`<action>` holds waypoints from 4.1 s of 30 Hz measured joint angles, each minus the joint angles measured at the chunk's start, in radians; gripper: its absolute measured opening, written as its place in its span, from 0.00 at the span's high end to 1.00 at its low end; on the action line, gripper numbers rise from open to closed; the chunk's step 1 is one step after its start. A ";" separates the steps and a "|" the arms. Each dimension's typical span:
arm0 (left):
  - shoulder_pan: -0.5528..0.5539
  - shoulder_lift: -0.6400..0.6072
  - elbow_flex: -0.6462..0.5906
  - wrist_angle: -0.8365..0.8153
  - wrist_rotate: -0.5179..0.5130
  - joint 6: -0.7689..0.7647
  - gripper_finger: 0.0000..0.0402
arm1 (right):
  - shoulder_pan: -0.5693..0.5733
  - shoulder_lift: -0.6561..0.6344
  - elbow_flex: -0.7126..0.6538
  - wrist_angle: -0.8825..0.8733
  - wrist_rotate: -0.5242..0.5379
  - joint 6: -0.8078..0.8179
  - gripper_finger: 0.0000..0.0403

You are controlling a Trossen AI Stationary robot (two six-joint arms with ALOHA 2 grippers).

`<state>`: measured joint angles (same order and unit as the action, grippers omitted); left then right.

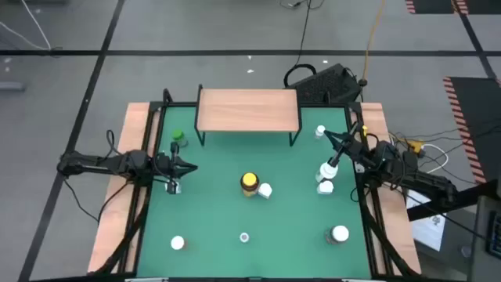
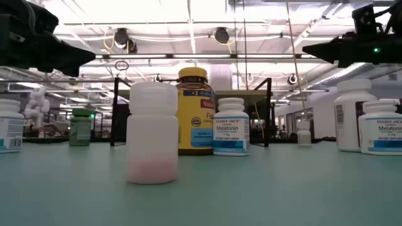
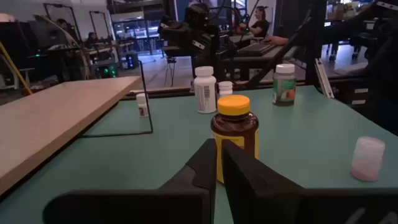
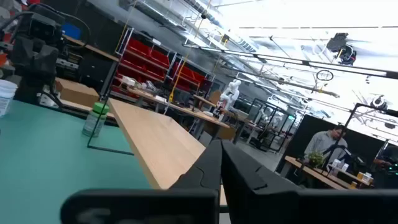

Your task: Pick and place medicine bottles onto shelf by color

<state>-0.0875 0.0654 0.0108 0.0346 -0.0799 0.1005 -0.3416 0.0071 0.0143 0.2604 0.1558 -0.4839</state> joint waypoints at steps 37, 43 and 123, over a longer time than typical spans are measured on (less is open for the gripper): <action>0.000 0.000 0.000 0.000 0.000 0.000 0.94 | 0.000 0.000 0.000 0.000 0.000 0.000 1.00; 0.000 0.000 0.000 0.000 0.000 0.000 0.94 | 0.000 0.000 0.000 0.000 0.000 0.000 1.00; 0.075 0.030 0.092 -0.178 -0.550 -0.386 0.93 | 0.010 0.117 0.000 0.305 -0.125 0.760 1.00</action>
<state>-0.0121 0.0956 0.1030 -0.1437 -0.6304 -0.2854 -0.3315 0.1245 0.0141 0.5653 0.0311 0.2766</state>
